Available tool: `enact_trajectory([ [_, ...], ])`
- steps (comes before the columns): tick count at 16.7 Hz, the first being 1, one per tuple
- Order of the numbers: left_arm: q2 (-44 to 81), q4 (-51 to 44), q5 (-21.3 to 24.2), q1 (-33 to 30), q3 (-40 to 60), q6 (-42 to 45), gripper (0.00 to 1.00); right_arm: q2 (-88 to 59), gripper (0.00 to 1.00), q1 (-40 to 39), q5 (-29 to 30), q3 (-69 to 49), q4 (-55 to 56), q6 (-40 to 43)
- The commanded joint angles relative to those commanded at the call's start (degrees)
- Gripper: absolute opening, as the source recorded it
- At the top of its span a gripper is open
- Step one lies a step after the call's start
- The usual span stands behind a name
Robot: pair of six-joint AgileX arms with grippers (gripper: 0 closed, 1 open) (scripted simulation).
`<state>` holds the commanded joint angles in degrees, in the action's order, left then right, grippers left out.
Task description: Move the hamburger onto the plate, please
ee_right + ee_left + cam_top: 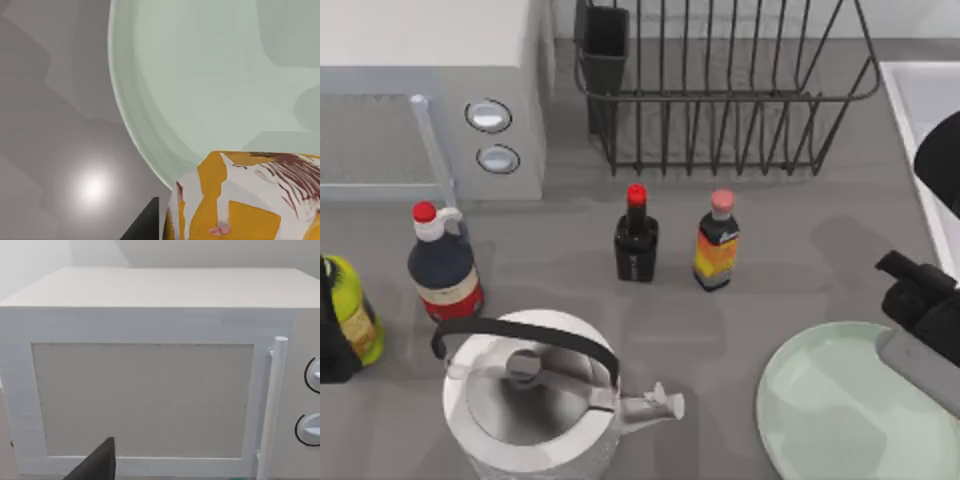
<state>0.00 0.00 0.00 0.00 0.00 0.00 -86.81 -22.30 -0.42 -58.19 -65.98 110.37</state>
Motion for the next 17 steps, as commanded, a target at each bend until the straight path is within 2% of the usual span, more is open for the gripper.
enact_trajectory([
  [4,0.0,0.0,0.0,0.0,0.0,0.0,1.00,-1.5,0.00,-6.0,0.1,-0.8,1.3,18.1],
  [8,0.0,0.0,0.0,0.0,0.0,0.0,1.00,-2.2,0.00,-10.2,0.2,-1.2,2.5,30.4],
  [11,0.0,0.0,0.0,0.0,0.0,0.0,1.00,-2.3,0.00,-11.5,0.2,-1.3,3.0,34.1],
  [17,0.0,0.0,0.0,0.0,0.0,0.0,1.00,-2.2,0.00,-11.3,0.2,-0.9,3.1,34.1],
])
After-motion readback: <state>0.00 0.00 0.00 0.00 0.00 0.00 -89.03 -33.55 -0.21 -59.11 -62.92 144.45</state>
